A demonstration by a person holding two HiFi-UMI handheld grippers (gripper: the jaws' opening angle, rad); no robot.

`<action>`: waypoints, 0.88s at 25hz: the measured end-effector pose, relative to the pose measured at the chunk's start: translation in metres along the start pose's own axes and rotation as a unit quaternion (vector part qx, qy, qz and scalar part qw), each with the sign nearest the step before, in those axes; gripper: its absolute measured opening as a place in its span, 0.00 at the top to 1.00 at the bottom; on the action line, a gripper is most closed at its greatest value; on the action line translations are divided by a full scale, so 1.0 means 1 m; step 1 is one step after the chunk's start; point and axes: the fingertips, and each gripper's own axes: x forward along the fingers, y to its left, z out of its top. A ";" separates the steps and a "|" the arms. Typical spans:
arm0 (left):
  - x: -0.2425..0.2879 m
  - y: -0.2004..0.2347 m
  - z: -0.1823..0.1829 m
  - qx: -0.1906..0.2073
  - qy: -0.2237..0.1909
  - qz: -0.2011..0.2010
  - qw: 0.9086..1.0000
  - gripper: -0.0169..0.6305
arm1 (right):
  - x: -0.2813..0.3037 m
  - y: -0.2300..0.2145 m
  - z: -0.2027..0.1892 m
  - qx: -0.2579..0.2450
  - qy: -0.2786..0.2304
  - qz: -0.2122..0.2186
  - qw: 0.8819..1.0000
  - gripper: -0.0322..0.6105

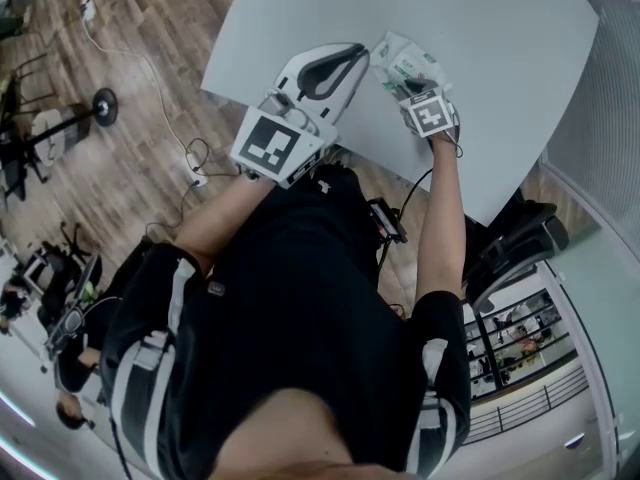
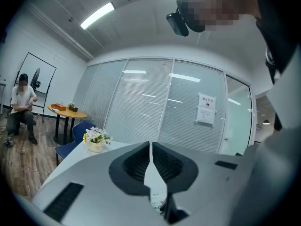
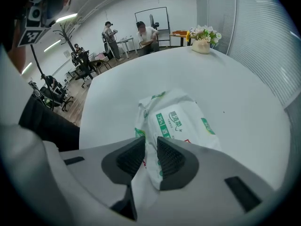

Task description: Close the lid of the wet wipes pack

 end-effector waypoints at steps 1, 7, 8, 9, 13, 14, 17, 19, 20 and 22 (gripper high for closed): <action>-0.001 -0.001 -0.001 0.000 0.001 0.001 1.000 0.91 | 0.001 0.001 -0.001 -0.005 0.003 -0.006 1.000 0.79; -0.003 -0.005 -0.001 0.002 0.001 0.002 1.000 0.91 | 0.007 -0.003 -0.003 -0.026 0.021 -0.043 0.999 0.83; -0.003 -0.005 -0.001 0.002 0.001 0.003 1.000 0.91 | 0.007 -0.003 -0.002 -0.030 0.026 -0.043 0.998 0.83; -0.004 -0.005 -0.001 0.001 0.000 0.003 1.000 0.91 | 0.006 -0.003 -0.001 -0.034 0.028 -0.043 0.998 0.83; -0.006 -0.007 -0.002 0.004 0.000 0.004 1.000 0.91 | 0.008 -0.002 0.000 -0.028 0.029 -0.043 0.998 0.83; -0.007 -0.008 -0.002 0.007 -0.001 0.005 1.000 0.91 | 0.009 -0.002 0.001 -0.027 0.028 -0.045 0.998 0.83; -0.010 -0.011 0.000 0.026 -0.004 0.010 1.000 0.91 | 0.009 -0.001 0.002 -0.028 0.025 -0.057 0.998 0.83; -0.011 -0.013 -0.001 0.040 -0.002 0.012 0.999 0.91 | 0.010 0.000 0.000 -0.031 0.023 -0.069 0.997 0.83; -0.011 -0.013 -0.002 0.044 -0.001 0.013 0.999 0.91 | 0.011 0.000 0.000 -0.033 0.022 -0.074 0.996 0.82; -0.011 -0.013 -0.002 0.062 -0.002 0.014 0.998 0.91 | 0.012 -0.001 0.001 -0.036 0.023 -0.080 0.996 0.82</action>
